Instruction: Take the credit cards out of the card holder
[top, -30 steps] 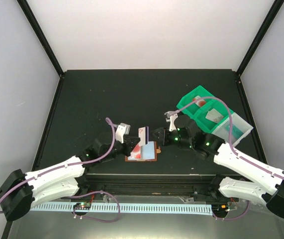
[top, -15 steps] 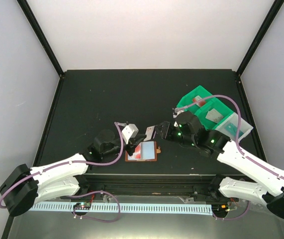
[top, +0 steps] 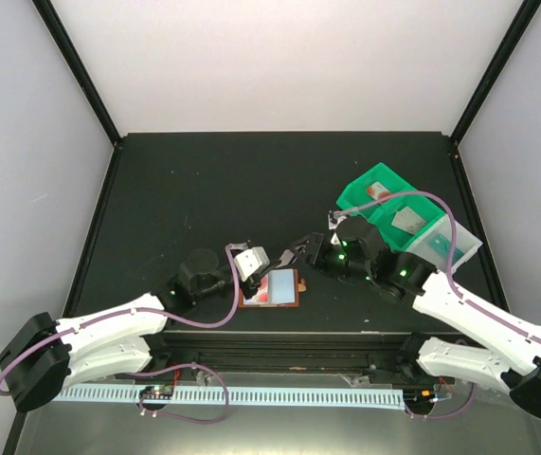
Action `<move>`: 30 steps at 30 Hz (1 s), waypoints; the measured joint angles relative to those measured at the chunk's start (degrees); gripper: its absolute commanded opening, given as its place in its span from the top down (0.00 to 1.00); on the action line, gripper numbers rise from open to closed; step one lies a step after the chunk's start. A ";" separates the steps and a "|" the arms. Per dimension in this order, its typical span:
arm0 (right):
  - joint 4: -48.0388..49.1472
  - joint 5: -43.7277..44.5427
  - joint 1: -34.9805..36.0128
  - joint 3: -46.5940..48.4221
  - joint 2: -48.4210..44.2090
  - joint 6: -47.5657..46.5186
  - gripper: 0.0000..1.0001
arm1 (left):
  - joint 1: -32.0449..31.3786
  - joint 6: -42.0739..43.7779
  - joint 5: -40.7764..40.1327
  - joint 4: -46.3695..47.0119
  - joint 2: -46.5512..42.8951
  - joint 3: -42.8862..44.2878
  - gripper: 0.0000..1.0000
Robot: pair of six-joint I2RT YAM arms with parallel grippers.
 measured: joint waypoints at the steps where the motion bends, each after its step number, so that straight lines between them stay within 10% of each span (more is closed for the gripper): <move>1: 0.48 -0.61 0.00 0.02 0.42 0.35 0.53 | -0.11 0.46 0.00 0.00 0.00 0.00 0.98; 12: 7.76 -6.88 0.00 -2.51 2.45 3.43 0.96 | -0.94 3.65 -2.45 -1.46 -0.39 -0.42 0.98; 18: 9.79 -7.04 0.02 -5.11 0.96 3.85 0.99 | -1.16 4.76 -5.55 -2.93 -1.92 -0.72 0.97; 30: 10.75 -5.40 0.00 -8.13 -0.02 -6.21 0.99 | -1.46 2.27 -9.42 -8.02 -3.41 -0.20 0.21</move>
